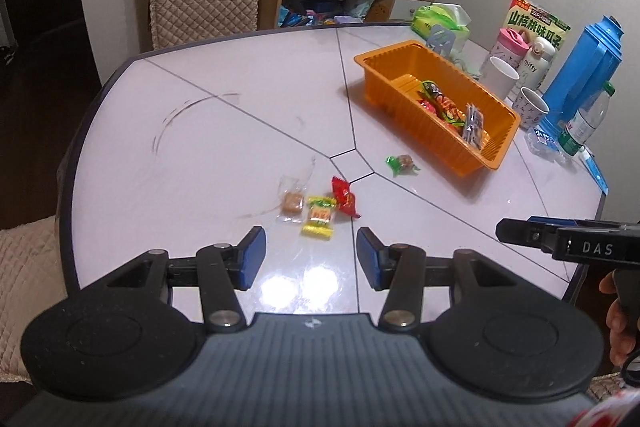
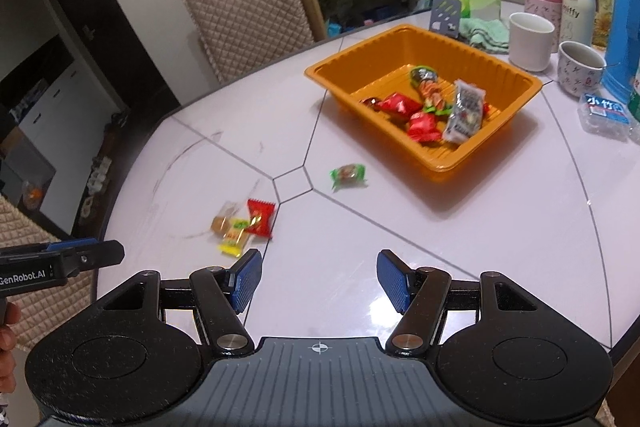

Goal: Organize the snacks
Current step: 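Lift both open tools away from the tray toward the remaining snacks, then lower the right tool onto the small red candy packet and close it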

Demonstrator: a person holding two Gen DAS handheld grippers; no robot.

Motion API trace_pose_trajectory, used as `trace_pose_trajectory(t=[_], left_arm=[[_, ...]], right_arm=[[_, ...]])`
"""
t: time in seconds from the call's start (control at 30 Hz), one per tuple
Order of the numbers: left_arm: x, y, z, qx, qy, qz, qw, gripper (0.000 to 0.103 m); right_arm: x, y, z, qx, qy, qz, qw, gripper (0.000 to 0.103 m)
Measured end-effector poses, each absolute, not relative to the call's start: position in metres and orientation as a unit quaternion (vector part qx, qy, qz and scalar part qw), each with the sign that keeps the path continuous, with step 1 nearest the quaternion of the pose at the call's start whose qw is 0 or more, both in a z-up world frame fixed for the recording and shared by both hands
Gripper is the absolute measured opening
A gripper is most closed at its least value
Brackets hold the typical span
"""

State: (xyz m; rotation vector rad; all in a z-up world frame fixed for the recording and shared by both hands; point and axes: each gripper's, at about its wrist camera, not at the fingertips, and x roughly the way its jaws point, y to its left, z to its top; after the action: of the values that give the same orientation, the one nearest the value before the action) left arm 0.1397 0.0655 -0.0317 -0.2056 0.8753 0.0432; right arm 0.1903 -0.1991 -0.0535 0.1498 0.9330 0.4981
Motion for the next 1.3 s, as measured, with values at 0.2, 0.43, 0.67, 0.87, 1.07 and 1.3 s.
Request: trace_pose_trajectory(t=[0.2, 0.43, 0.67, 0.87, 1.07, 1.3], left_arm=[[0.132, 0.069, -0.036, -0.102, 0.430, 0.023, 0.897, 0.046], [0.123, 0.072, -0.045, -0.107, 0.443, 0.022, 0.890, 0.046], [0.120, 0.071, -0.049, -0.101, 0.446, 0.025, 0.889, 0.046], [0.120, 0.073, -0.052, -0.107, 0.449, 0.025, 0.887, 0.046], [0.124, 0.076, -0.055, -0.111, 0.452, 0.028, 0.885, 0.046], [0.131, 0.081, -0.060, -0.113, 0.453, 0.034, 0.884, 0.046]], right_arm=[[0.185, -0.186, -0.058, 0.061, 0.452, 0.248, 0.855, 0.064], [0.180, -0.175, -0.068, 0.053, 0.466, 0.256, 0.845, 0.064], [0.179, -0.168, -0.076, 0.046, 0.474, 0.258, 0.840, 0.064], [0.181, -0.162, -0.083, 0.040, 0.480, 0.262, 0.836, 0.064], [0.185, -0.157, -0.087, 0.037, 0.483, 0.264, 0.834, 0.064], [0.195, -0.149, -0.093, 0.036, 0.480, 0.267, 0.835, 0.064]])
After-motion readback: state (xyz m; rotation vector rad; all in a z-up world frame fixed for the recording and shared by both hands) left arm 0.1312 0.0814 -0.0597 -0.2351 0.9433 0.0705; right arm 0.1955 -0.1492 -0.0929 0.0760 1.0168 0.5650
